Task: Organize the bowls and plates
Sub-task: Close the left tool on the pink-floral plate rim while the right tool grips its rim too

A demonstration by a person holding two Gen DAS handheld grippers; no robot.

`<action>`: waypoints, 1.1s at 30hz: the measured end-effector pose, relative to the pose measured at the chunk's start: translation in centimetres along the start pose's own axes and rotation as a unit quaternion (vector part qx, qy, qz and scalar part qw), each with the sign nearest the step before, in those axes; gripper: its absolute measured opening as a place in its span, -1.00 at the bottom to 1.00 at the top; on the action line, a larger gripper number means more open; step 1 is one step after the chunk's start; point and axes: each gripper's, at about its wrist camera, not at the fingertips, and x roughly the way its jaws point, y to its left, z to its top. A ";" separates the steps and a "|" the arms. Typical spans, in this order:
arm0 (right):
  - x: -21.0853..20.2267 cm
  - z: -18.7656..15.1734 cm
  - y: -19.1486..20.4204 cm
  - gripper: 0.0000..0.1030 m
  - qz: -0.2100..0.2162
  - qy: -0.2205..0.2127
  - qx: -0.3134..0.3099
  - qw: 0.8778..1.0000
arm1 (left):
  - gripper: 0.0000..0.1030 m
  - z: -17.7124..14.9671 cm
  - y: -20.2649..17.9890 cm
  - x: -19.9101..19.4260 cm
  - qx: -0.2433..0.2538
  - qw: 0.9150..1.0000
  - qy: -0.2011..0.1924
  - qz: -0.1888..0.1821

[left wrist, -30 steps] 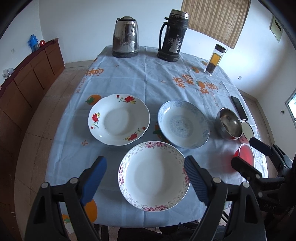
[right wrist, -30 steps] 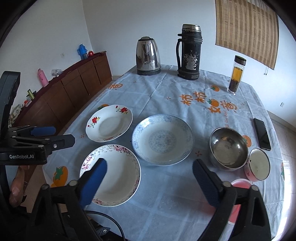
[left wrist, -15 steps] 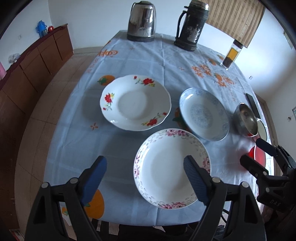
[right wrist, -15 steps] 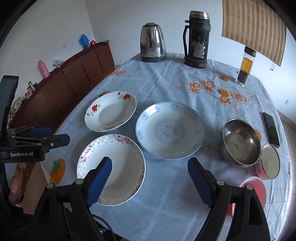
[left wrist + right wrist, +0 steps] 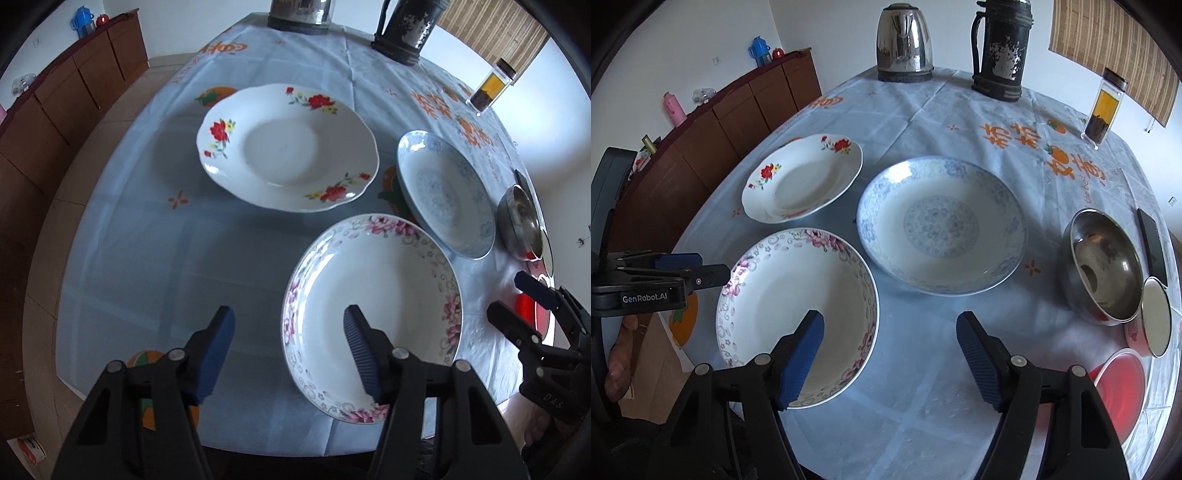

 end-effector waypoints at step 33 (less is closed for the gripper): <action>6.0 -1.6 0.6 -0.73 0.066 0.077 -0.016 0.995 | -0.82 -0.7 -0.3 3.3 -0.017 0.999 0.047 -0.009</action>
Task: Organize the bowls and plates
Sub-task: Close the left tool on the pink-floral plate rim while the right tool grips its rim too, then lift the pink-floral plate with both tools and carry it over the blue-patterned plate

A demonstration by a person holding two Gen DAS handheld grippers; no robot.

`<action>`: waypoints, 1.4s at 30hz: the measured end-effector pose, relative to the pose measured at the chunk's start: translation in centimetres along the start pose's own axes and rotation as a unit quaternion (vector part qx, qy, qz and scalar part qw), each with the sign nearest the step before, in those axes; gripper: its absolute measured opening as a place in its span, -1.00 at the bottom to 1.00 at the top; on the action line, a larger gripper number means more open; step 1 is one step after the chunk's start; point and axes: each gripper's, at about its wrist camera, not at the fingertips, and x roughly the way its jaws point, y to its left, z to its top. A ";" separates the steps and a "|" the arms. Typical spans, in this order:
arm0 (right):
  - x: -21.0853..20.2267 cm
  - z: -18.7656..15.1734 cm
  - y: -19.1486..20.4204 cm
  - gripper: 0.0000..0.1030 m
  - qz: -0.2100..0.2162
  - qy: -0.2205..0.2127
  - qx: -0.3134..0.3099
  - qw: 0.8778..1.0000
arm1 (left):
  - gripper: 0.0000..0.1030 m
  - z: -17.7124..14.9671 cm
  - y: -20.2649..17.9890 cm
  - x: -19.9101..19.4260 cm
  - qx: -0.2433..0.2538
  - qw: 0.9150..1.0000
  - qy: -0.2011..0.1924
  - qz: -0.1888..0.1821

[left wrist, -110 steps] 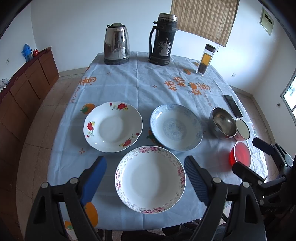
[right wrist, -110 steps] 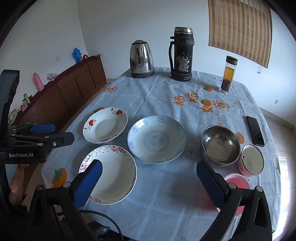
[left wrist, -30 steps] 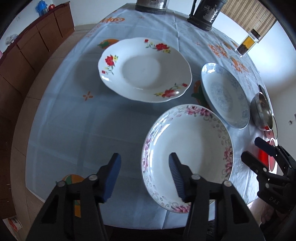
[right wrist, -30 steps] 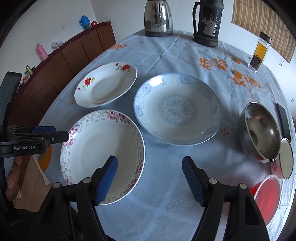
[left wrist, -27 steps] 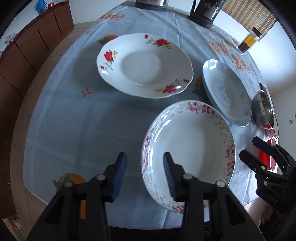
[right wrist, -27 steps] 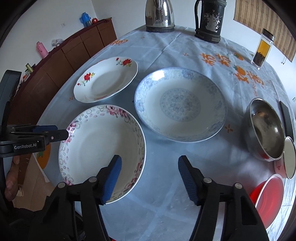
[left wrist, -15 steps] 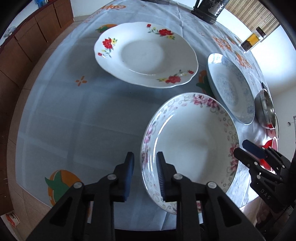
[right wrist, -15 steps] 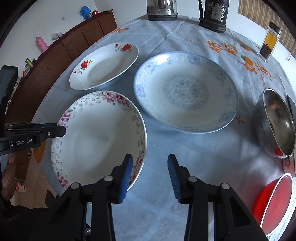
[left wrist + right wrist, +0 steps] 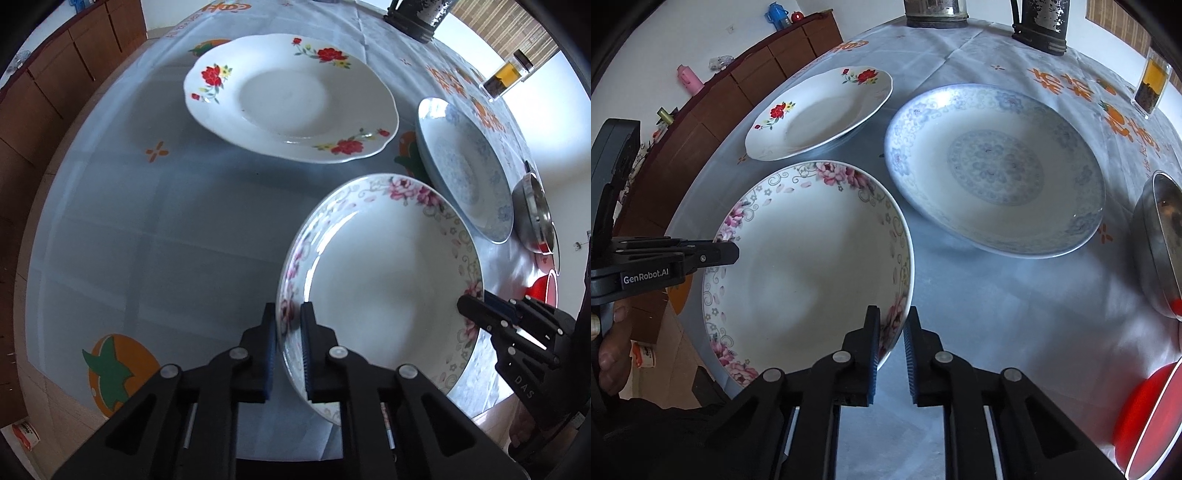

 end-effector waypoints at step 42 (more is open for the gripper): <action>-7.4 0.0 -5.4 -0.74 0.025 -0.079 -0.034 0.996 | -0.87 -1.1 -9.2 -5.7 0.013 0.994 -0.084 0.073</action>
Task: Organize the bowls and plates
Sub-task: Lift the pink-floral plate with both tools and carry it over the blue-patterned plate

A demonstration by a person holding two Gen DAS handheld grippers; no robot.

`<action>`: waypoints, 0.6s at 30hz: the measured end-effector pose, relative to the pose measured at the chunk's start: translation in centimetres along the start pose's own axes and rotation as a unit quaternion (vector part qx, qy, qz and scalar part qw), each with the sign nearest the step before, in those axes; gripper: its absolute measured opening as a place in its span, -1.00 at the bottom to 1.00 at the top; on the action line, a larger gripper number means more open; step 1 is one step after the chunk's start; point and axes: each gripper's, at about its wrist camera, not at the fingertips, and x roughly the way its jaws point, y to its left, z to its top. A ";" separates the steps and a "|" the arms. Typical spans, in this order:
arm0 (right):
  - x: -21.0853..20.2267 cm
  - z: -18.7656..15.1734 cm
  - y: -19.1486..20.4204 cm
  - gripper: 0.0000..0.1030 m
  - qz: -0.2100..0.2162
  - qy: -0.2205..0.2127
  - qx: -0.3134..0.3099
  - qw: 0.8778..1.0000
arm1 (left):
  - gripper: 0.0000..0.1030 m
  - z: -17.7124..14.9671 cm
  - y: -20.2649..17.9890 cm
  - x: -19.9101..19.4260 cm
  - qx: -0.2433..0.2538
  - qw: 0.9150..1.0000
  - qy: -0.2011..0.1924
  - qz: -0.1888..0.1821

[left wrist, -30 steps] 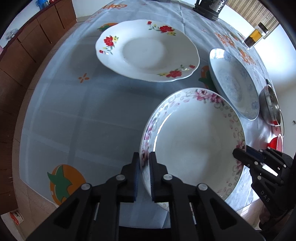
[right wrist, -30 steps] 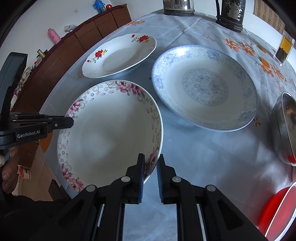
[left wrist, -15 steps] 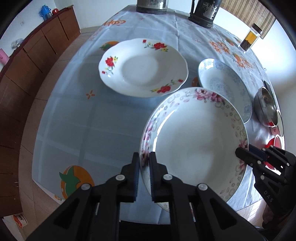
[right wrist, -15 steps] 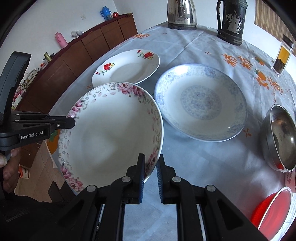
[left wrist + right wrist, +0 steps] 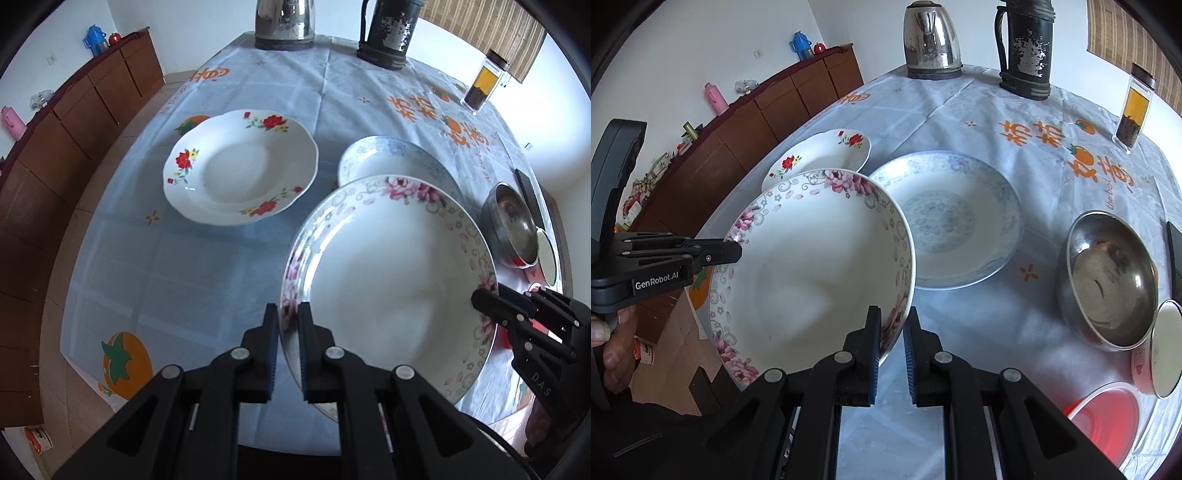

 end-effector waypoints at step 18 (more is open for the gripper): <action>-1.5 1.1 -2.4 -0.74 0.001 -0.017 0.023 1.000 | -0.87 2.4 -1.8 -0.8 0.014 1.000 -0.011 -0.009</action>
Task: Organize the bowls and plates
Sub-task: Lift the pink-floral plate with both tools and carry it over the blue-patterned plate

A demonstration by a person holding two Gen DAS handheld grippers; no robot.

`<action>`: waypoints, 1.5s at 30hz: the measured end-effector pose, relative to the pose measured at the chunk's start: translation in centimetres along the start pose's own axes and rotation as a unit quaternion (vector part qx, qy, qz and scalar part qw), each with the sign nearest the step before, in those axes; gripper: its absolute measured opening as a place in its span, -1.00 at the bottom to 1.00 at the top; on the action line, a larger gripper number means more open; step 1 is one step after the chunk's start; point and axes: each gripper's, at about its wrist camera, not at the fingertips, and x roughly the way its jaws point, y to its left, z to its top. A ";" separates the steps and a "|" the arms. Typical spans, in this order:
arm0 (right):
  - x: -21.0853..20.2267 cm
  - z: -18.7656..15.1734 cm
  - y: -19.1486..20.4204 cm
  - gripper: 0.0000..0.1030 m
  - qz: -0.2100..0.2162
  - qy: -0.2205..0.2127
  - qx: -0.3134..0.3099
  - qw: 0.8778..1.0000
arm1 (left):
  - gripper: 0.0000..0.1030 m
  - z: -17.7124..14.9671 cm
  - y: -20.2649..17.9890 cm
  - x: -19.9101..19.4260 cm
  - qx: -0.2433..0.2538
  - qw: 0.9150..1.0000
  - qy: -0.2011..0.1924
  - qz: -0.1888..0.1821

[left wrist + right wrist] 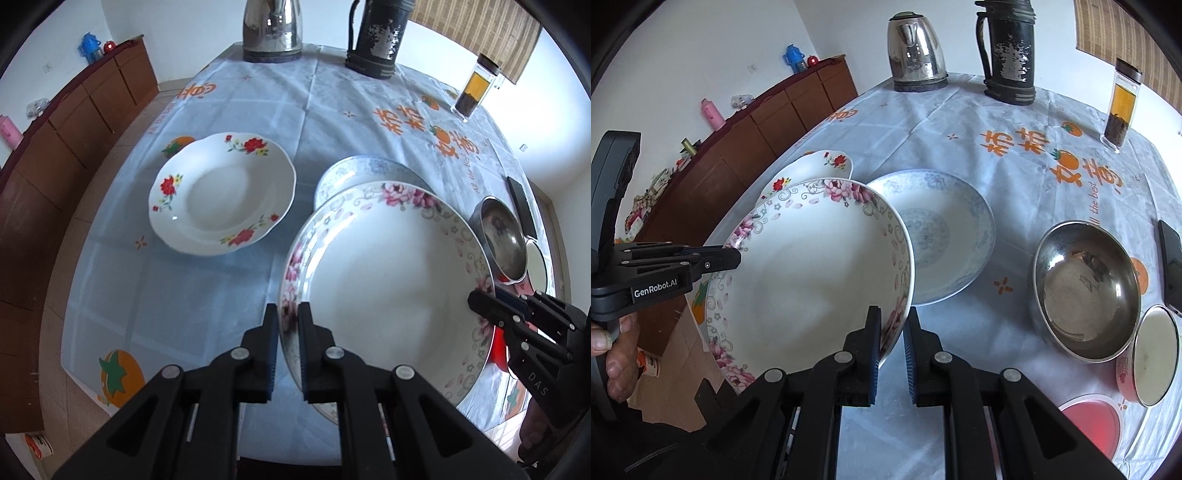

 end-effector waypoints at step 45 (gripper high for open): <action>3.0 3.0 -4.2 -0.74 -0.075 -0.004 0.077 0.994 | -0.87 6.8 -3.0 5.4 0.089 0.996 0.009 -0.025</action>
